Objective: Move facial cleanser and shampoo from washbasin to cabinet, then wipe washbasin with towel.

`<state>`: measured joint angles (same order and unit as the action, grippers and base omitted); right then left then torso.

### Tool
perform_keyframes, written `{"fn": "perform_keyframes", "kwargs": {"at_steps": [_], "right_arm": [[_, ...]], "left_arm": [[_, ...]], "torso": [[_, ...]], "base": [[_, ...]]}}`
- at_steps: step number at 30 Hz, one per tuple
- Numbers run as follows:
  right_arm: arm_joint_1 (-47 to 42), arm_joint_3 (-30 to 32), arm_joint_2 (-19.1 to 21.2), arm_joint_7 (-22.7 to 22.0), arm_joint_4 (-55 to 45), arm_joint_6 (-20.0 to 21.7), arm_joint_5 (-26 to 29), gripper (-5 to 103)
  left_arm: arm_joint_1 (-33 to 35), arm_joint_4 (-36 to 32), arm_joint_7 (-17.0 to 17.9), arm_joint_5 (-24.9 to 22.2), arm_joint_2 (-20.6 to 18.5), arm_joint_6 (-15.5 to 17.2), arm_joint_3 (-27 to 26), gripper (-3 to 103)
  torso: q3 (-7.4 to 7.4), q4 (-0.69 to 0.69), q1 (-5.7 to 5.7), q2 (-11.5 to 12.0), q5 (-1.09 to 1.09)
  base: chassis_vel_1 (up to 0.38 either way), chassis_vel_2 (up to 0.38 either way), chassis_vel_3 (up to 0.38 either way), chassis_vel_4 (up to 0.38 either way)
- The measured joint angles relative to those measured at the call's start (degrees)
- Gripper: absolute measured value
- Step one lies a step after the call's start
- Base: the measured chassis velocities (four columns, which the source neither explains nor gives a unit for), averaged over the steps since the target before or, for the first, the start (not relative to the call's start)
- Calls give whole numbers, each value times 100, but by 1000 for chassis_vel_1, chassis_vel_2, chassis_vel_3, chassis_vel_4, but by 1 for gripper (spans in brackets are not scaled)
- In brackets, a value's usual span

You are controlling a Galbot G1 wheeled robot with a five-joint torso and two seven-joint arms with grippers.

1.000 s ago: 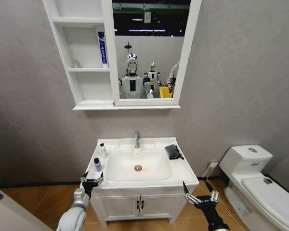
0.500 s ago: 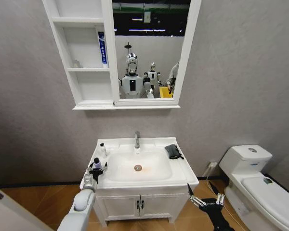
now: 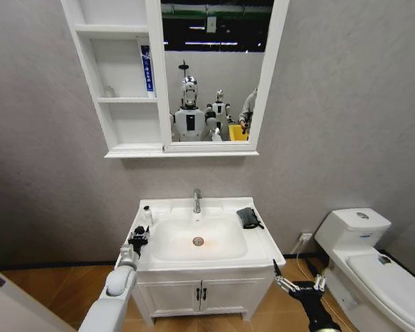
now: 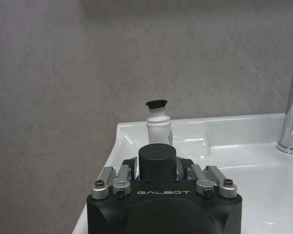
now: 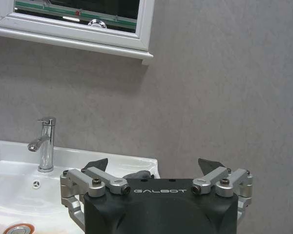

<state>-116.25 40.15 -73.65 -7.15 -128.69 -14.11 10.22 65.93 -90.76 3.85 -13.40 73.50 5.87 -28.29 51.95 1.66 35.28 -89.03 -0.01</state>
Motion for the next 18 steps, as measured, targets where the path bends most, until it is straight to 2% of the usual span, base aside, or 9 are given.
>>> {"fn": "perform_keyframes", "kwargs": {"at_steps": [11,13,14,16,17,18], "right_arm": [[54,-109,-61,-7,2,9,-11,100],[69,-117,-66,-7,-2,9,-14,100],[69,-117,-66,-7,-2,9,-14,100],[79,-129,-77,-8,-6,9,-18,100],[79,-129,-77,-8,-6,9,-18,100],[85,-138,-81,-8,-9,9,-19,100]], "left_arm": [[123,-930,172,-311,-402,253,-65,43],[-46,-1308,323,-604,-702,435,-18,43],[-46,-1308,323,-604,-702,435,-18,43],[-350,-1544,465,-991,-1063,619,71,43],[-350,-1544,465,-991,-1063,619,71,43],[-585,-1638,582,-1251,-1292,756,131,43]], "torso": [[0,0,0,0,-1],[0,0,0,0,0],[0,0,0,0,0],[0,0,0,0,0],[0,0,0,0,0],[0,1,0,0,1]], "base": [[0,0,0,0],[0,0,0,0],[0,0,0,0],[0,0,0,0],[0,0,0,0],[0,0,0,0]]}}
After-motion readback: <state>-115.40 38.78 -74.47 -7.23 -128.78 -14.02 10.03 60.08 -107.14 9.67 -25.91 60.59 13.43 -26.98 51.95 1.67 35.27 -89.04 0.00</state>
